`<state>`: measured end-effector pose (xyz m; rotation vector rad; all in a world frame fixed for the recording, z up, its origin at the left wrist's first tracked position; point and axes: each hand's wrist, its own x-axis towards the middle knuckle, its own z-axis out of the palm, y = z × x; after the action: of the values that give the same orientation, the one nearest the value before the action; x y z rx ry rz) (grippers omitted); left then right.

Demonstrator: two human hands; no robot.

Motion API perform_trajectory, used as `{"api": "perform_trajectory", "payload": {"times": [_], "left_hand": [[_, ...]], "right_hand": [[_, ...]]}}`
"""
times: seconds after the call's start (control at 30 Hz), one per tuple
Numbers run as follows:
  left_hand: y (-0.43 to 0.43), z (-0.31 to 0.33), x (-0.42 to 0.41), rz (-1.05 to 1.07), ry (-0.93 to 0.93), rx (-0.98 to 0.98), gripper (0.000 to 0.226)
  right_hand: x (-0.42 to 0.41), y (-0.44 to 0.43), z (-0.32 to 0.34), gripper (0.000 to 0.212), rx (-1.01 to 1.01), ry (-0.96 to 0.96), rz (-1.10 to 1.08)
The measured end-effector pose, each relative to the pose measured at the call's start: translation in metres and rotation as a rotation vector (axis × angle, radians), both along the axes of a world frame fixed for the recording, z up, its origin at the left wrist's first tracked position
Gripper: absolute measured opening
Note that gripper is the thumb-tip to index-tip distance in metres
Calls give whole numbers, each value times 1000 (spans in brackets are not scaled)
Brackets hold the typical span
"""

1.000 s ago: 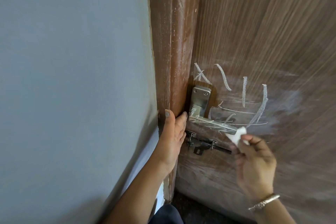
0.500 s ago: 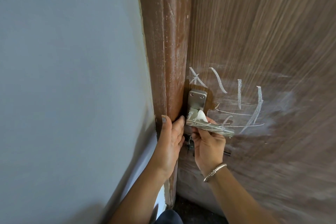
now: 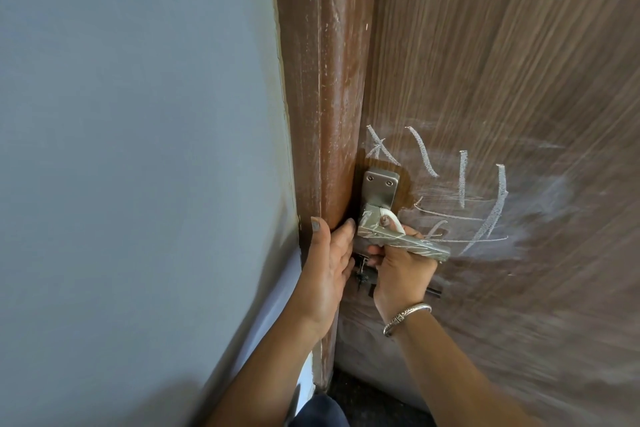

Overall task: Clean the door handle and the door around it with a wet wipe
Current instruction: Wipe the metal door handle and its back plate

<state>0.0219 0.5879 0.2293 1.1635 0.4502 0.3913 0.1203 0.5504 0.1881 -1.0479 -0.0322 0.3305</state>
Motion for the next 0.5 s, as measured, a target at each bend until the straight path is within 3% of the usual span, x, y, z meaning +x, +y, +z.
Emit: {"api": "perform_trajectory", "payload": {"times": [0.13, 0.33, 0.5], "left_hand": [[0, 0, -1, 7, -8, 10, 97], [1, -2, -1, 5, -2, -6, 98], [1, -4, -2, -9, 7, 2, 97]], "right_hand": [[-5, -1, -7, 19, -44, 23, 0], [2, 2, -1, 12, 37, -72, -4], [-2, -1, -9, 14, -61, -41, 7]]}}
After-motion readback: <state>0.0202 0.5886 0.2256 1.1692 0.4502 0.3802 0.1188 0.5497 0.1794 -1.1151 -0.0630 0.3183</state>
